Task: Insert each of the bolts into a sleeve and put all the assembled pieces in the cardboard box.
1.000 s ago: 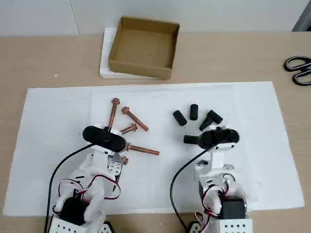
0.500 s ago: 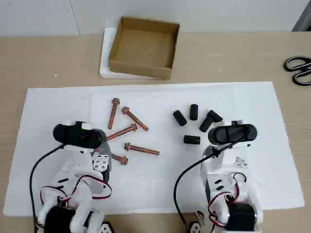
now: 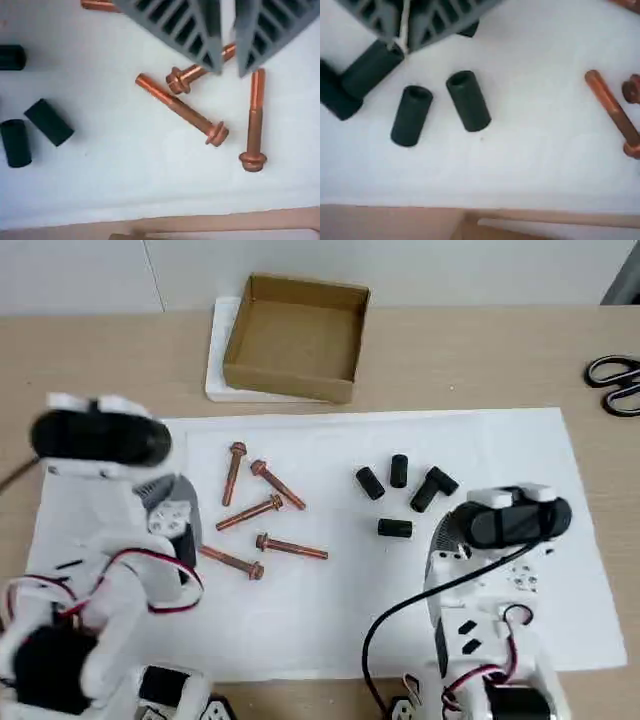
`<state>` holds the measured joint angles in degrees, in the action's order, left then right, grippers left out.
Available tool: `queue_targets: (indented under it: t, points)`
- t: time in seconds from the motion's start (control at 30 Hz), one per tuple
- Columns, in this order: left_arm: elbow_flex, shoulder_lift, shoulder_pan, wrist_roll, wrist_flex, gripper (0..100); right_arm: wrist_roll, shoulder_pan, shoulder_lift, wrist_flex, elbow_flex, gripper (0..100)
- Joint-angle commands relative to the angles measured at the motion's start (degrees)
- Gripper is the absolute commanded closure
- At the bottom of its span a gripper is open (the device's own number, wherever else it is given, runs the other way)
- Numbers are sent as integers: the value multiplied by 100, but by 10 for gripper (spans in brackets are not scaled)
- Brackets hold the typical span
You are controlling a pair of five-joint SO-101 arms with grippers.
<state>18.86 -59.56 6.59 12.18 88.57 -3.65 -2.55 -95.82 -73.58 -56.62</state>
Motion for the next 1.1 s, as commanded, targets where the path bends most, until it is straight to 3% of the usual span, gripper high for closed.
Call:
queue_targets:
  t: [0.0,0.17,0.33,0.63,0.73,0.87,1.07]
  points:
    - [-1174,677,0,26,492,994,-545,48,1200,-382,1371,995]
    - [-1763,1046,-26,-9,1037,994,-1116,4,3240,-1657,3481,995]
    - [-1754,1081,-35,-554,1081,994,-176,31,4523,-2519,4677,995]
    - [-611,1336,-149,-1240,1187,993,2057,-391,4884,-2422,4097,972]
    - [-567,1802,-396,-1899,1187,993,2180,-295,5165,-2440,3798,908]
    - [-593,2725,-721,-2418,1187,993,2637,-251,5789,-2387,3631,916]
    - [-593,3912,-782,-2523,941,994,2549,31,6835,-2255,3666,916]
